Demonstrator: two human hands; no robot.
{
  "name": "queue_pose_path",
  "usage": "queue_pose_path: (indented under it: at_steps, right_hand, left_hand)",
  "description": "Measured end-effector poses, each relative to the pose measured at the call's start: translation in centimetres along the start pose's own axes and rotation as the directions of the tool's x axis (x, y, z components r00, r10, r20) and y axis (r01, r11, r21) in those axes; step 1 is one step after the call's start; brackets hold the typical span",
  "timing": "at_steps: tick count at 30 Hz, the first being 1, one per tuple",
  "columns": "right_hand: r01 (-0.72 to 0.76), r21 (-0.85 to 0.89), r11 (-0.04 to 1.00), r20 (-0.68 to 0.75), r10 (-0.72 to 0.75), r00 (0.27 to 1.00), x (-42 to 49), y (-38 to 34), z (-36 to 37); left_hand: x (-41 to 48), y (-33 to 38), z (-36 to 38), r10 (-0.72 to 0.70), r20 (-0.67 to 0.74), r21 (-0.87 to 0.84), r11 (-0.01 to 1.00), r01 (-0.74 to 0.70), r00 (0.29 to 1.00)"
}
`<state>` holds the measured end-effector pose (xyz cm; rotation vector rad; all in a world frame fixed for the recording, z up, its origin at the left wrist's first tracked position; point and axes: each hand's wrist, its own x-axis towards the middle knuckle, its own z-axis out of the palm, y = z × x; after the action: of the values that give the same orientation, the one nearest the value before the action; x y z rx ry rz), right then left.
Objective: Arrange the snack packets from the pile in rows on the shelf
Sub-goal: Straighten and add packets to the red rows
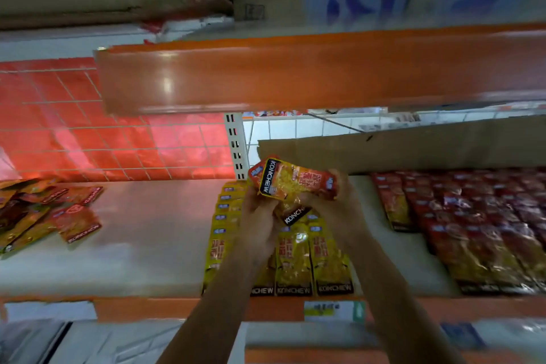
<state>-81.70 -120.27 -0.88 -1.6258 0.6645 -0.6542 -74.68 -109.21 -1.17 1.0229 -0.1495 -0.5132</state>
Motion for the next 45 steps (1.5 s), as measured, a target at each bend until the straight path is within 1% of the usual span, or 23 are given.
queue_pose_path:
  at_steps: [2, 4, 6, 8, 12, 15, 16, 17, 19, 21, 23, 26, 29, 31, 35, 38, 42, 44, 45]
  right_hand:
    - [-0.013, 0.171, 0.985, -0.014, 0.016, 1.0, 0.6, 0.2, -2.4]
    - [0.004, 0.276, 0.961, -0.026, 0.004, 1.0, 1.1, 0.1, -5.0]
    - [0.027, 0.311, 0.95, -0.066, -0.007, 0.998, 1.8, 0.2, -7.6]
    - [0.023, 0.342, 0.939, -0.086, 0.006, 0.996, 2.5, 0.7, -9.9]
    - [-0.064, 0.407, 0.911, -0.148, 0.134, 0.98, 3.1, 1.6, -13.6]
    - [-0.096, 0.459, 0.883, -0.19, 0.203, 0.96, 3.7, 2.8, -15.3]
    - [-0.099, 0.457, 0.884, -0.21, 0.215, 0.954, 3.9, 3.2, -15.8]
    - [-0.106, 0.445, 0.889, -0.236, 0.231, 0.944, 4.1, 3.7, -16.2]
    - [-0.125, 0.363, 0.923, -0.312, 0.247, 0.917, 4.2, 4.7, -17.1]
    - [-0.141, 0.242, 0.96, -0.377, 0.226, 0.898, 4.1, 5.2, -18.0]
    - [-0.155, 0.14, 0.978, -0.412, 0.2, 0.889, 4.1, 5.4, -18.9]
    - [-0.183, -0.002, 0.983, -0.465, 0.161, 0.87, 4.0, 5.8, -20.1]
    - [-0.193, -0.134, 0.972, -0.456, 0.112, 0.883, 3.8, 6.4, -20.9]
    - [-0.206, -0.17, 0.964, -0.441, 0.112, 0.89, 3.6, 6.5, -21.3]
    - [-0.213, -0.148, 0.966, -0.431, 0.131, 0.893, 3.5, 6.4, -21.7]
    - [-0.218, -0.155, 0.964, -0.411, 0.138, 0.901, 3.5, 6.4, -21.7]
    - [-0.197, -0.204, 0.959, -0.383, 0.107, 0.918, 3.5, 6.1, -21.4]
    - [-0.185, -0.251, 0.95, -0.357, 0.087, 0.93, 3.6, 6.0, -20.9]
    - [-0.176, -0.271, 0.946, -0.339, 0.078, 0.937, 3.6, 6.0, -20.6]
  left_hand:
    - [0.1, -1.0, 1.5, -0.021, -0.011, 0.026, 0.999, 0.022, 1.0]
    - [0.2, -2.0, 2.9, -0.056, -0.027, 0.019, 0.998, 0.056, 0.998]
    - [0.4, -3.0, 4.1, -0.074, -0.057, 0.061, 0.995, 0.077, 0.996]
    - [0.7, -4.0, 5.3, -0.069, -0.074, 0.141, 0.987, 0.079, 0.995]
    - [0.9, -5.9, 7.6, -0.004, -0.078, 0.313, 0.949, 0.028, 0.997]
    - [0.6, -7.4, 9.2, 0.053, -0.059, 0.462, 0.886, -0.019, 0.997]
    - [0.6, -7.8, 9.7, 0.052, -0.049, 0.507, 0.862, -0.02, 0.997]
    - [0.6, -8.4, 10.2, 0.033, -0.041, 0.542, 0.84, -0.005, 0.999]
    - [0.7, -9.4, 11.2, -0.034, -0.034, 0.582, 0.812, 0.048, 0.999]
    - [1.0, -10.7, 12.1, -0.083, -0.03, 0.629, 0.773, 0.083, 0.996]
    - [1.4, -12.0, 12.9, -0.116, -0.034, 0.668, 0.736, 0.109, 0.993]
    - [2.2, -13.8, 13.4, -0.109, -0.037, 0.746, 0.658, 0.1, 0.993]
    - [2.6, -14.8, 13.7, -0.113, -0.02, 0.825, 0.559, 0.08, 0.993]
    - [2.9, -15.4, 13.9, -0.117, -0.029, 0.854, 0.513, 0.085, 0.993]
    - [3.0, -15.6, 14.7, -0.077, -0.054, 0.867, 0.491, 0.085, 0.996]
    - [3.1, -15.7, 14.8, -0.044, -0.029, 0.913, 0.406, 0.044, 0.999]
    - [3.2, -15.4, 14.7, -0.027, 0.017, 0.958, 0.288, -0.009, 0.999]
    - [2.9, -15.1, 14.7, 0.019, 0.057, 0.977, 0.207, -0.06, 0.998]
    - [2.8, -15.1, 14.7, 0.059, 0.088, 0.976, 0.194, -0.098, 0.994]
